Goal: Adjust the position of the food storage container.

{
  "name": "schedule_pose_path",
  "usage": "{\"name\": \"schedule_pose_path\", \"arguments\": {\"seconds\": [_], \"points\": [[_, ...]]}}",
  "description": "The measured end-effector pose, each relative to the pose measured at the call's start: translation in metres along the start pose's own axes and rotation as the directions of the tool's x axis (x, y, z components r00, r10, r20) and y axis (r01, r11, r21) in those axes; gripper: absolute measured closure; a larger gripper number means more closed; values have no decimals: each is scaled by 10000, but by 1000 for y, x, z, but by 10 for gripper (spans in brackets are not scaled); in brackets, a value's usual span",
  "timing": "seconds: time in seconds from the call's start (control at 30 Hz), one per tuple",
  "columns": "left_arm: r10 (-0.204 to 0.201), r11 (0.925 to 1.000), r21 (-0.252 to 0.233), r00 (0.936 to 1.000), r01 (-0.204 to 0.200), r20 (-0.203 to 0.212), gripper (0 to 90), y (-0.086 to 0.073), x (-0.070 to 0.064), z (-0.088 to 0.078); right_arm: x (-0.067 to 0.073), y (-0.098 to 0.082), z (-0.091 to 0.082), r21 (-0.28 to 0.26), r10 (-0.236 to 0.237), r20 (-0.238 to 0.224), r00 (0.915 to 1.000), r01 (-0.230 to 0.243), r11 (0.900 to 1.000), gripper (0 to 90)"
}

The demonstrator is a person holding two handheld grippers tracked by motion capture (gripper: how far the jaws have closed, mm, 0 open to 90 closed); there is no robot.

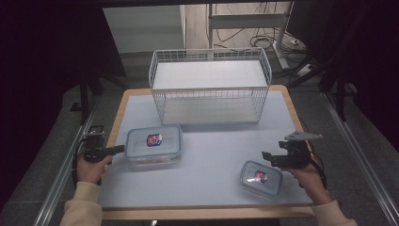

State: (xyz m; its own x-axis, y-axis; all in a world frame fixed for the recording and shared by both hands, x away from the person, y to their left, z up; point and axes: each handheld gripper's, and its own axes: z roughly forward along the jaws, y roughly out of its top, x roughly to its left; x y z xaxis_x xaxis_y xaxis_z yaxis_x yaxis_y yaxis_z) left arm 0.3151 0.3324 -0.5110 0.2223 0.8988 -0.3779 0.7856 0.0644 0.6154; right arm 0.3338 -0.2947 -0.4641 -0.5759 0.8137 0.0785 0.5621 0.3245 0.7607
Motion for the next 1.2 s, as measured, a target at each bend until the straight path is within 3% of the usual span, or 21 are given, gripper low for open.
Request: {"name": "schedule_pose_path", "arguments": {"seconds": [0.47, 1.0, 1.2], "points": [[-199, 9997, -101, 9987, 204, 468, 900, -5, -1, 8, -1, 0, 1, 7, 26, 18, 10000, -26, 10000, 144], [11, 10000, -49, 9951, -7, 984, 900, 11, -22, 34, -1, -1, 2, 71, 25, -1, 10000, -25, 10000, 146], [307, 9995, -47, 9927, -303, 1162, 900, 17, -41, 45, -1, -1, 3, 102, 14, -2, 10000, -14, 9999, 146]]}}
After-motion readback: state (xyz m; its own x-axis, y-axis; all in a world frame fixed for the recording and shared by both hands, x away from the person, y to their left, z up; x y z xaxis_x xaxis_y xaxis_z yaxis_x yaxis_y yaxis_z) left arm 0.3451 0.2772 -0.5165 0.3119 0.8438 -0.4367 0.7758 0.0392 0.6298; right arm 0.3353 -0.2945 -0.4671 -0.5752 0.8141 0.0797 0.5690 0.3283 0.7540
